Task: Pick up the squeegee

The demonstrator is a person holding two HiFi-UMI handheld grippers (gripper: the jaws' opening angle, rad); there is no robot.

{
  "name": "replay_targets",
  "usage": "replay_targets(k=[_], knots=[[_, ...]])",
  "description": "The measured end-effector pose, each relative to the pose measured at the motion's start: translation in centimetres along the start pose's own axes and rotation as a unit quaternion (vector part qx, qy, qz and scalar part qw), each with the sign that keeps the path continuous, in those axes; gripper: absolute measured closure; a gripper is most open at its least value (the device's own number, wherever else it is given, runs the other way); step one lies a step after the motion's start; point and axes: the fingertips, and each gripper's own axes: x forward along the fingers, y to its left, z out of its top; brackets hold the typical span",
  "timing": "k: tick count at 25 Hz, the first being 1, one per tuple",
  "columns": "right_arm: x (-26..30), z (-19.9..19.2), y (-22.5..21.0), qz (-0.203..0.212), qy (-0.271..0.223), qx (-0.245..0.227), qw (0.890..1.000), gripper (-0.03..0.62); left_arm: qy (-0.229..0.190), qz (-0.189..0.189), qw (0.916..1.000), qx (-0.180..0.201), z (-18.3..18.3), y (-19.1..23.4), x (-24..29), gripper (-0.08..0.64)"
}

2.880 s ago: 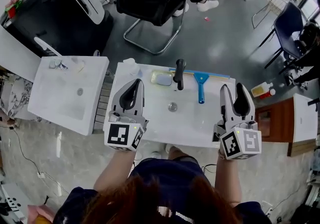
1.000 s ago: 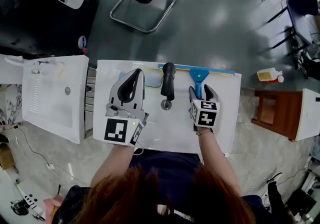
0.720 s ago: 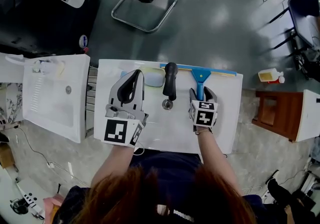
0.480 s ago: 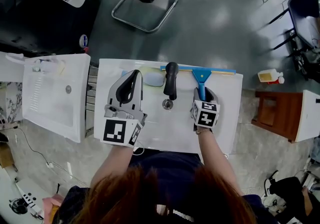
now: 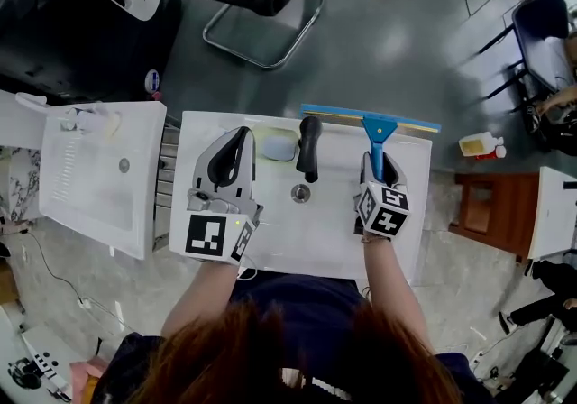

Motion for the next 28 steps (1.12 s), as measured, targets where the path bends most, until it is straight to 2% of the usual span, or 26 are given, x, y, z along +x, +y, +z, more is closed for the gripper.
replay_targets(k=[6,15,22,28], knots=[[-4.3,7.5,0.7,0.013,-0.116,-0.018,0.993,0.433,-0.018,0.001,0.9998,0.006,1.7,0.0,-0.4,0.54],[-12.7,16.1,2.2,0.011,-0.26,-0.043,0.965,0.433,-0.054,0.008,0.9984,0.009,5.1,-0.3,-1.8,0.54],[-16.7,18.8,3.0,0.008,-0.316,-0.059,0.947,0.433,-0.072,0.005,0.9973,0.012,6.7,-0.7,-2.5,0.54],[-18.3,19.4,3.5,0.008,-0.33,-0.059,0.942,0.433,-0.076,0.0,0.997,0.013,7.2,-1.4,-2.9,0.539]])
